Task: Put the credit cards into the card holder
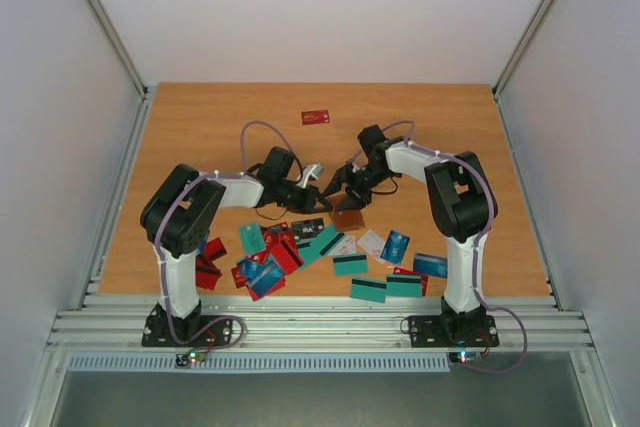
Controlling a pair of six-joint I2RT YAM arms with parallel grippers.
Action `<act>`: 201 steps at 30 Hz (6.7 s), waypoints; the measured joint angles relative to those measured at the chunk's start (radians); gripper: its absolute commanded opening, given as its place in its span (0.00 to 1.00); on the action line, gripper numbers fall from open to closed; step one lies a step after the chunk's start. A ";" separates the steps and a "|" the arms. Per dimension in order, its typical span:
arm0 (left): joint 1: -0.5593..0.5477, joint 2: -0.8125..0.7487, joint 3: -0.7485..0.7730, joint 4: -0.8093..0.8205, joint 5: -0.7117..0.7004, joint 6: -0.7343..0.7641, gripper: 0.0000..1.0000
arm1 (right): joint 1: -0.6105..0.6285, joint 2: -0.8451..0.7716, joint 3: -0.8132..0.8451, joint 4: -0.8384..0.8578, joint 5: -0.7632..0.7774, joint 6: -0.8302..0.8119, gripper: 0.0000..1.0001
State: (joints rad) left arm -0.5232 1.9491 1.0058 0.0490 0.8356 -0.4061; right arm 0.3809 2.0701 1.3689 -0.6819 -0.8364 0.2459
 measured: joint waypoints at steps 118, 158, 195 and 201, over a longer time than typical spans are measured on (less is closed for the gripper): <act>-0.033 0.200 0.442 -0.566 0.047 0.370 0.00 | -0.153 -0.145 -0.257 -0.029 -0.060 -0.266 0.55; -0.068 0.272 0.518 -0.591 -0.002 0.366 0.00 | -0.152 -0.145 -0.198 0.005 -0.061 -0.262 0.52; -0.028 0.238 0.445 -0.478 0.029 0.256 0.00 | -0.187 -0.103 -0.301 0.315 -0.184 -0.105 0.49; -0.026 0.215 0.427 -0.473 0.020 0.253 0.00 | -0.191 -0.096 -0.294 0.301 -0.185 -0.113 0.49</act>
State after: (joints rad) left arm -0.5488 2.1639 1.4326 -0.4236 0.8558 -0.1535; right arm 0.1902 1.9743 1.0748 -0.3813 -1.0218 0.1326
